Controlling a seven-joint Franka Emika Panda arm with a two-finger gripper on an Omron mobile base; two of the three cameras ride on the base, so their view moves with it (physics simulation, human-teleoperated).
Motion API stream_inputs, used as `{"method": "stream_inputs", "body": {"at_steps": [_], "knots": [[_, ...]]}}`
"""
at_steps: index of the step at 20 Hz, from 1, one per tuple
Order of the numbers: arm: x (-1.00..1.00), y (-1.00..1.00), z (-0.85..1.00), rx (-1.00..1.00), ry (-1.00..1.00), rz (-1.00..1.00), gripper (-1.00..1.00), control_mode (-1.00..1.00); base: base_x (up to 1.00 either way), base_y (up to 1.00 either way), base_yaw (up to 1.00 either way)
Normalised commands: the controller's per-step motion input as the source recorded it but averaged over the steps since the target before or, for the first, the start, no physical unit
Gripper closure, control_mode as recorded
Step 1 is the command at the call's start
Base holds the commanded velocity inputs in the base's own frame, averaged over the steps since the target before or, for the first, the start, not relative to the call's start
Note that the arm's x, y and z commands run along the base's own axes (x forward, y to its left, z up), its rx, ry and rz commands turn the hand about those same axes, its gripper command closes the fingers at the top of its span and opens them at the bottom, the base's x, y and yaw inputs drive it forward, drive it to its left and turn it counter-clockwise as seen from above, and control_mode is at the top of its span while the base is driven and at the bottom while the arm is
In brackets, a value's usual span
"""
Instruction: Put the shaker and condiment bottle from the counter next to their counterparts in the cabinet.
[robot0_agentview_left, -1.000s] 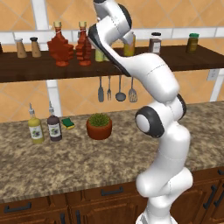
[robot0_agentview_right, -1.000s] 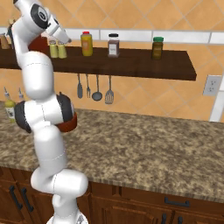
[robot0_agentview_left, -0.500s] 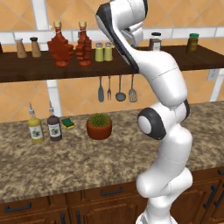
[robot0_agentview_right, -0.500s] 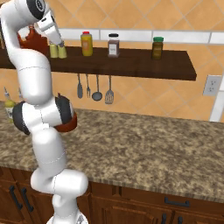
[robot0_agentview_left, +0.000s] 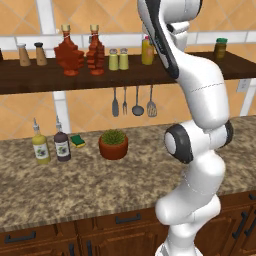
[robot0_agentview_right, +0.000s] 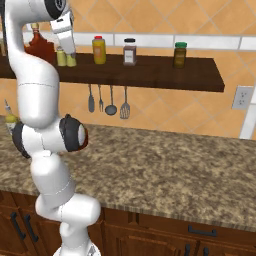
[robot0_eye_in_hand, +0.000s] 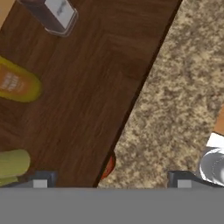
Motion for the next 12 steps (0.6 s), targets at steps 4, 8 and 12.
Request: {"method": "stream_inputs", "body": {"at_steps": [4,8,12], "knots": [[-1.00,0.34,-0.76,-0.01,-0.05,0.18,-1.00,-1.00,0.00,0.00,0.00],[-1.00,0.10,-0.89,0.00,-0.07,0.22,-1.00,-1.00,0.00,0.00,0.00],[-1.00,0.00,-0.64,0.07,-0.07,0.21,-1.00,-1.00,0.00,0.00,0.00]]}}
